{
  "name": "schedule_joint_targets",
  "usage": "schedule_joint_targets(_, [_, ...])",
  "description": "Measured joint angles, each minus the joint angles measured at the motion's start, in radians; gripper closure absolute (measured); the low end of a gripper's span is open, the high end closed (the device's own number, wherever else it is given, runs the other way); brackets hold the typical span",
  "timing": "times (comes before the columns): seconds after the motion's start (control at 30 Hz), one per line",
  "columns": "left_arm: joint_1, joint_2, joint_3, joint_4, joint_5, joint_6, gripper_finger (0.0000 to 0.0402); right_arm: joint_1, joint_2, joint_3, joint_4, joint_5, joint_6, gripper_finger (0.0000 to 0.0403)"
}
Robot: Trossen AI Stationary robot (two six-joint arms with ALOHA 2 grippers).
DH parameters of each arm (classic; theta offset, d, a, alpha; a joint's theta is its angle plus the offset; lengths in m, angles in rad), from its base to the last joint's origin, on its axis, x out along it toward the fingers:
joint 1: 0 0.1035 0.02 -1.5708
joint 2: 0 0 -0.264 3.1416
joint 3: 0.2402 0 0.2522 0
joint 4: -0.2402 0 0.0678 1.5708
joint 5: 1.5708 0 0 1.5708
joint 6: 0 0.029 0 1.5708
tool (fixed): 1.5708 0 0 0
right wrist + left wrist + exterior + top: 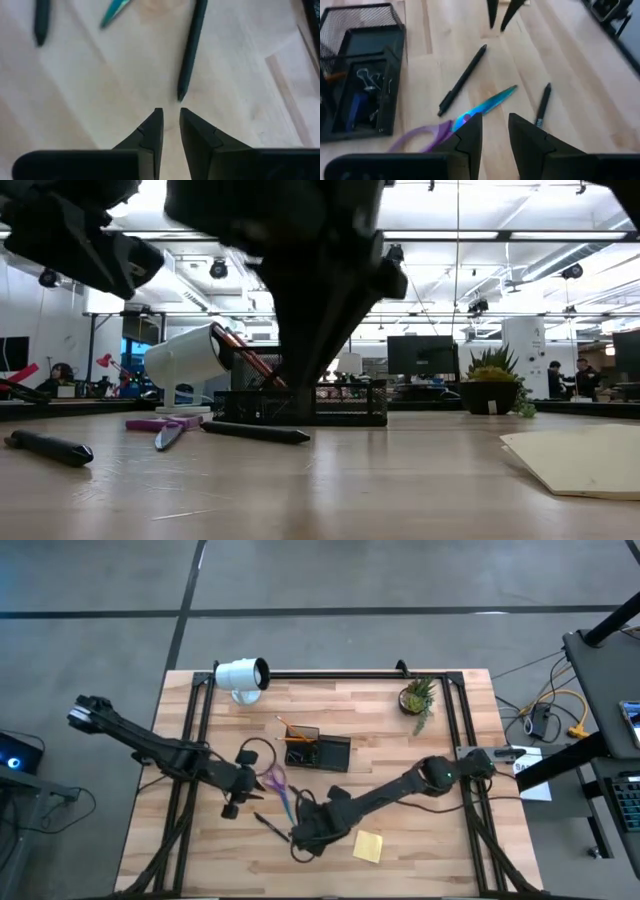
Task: Pick and place office supplies into organizer
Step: Put the right black pen into the black desk organizer
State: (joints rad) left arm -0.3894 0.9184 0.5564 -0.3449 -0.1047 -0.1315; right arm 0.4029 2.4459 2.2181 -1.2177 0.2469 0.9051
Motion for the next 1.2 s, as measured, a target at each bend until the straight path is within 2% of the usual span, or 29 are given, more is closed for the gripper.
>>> schedule_joint_targets(0.2, [0.031,0.142,0.0,0.065,-0.002,0.137,0.0323,0.049,-0.028,-0.001,0.003,0.007,0.016,0.0364])
schedule_joint_targets(0.33, [0.049,0.226,0.0,0.08,0.007,0.168,0.0323,0.047,-0.023,-0.037,0.081,0.012,0.024,0.0388])
schedule_joint_targets(0.5, [0.052,0.29,0.0,0.076,0.029,0.164,0.0323,0.027,-0.023,-0.092,0.158,0.019,-0.013,0.0394])
schedule_joint_targets(0.77, [0.054,0.307,0.0,0.074,0.028,0.111,0.0323,0.025,-0.032,-0.118,0.159,0.049,-0.094,0.0395])
schedule_joint_targets(1.0, [0.056,0.284,0.0,0.074,0.018,0.116,0.0323,-0.005,-0.033,-0.122,0.157,0.071,-0.099,0.0395])
schedule_joint_targets(1.2, [0.056,0.283,0.0,0.074,0.015,0.148,0.0323,-0.023,-0.035,-0.154,0.158,0.049,-0.102,0.0395])
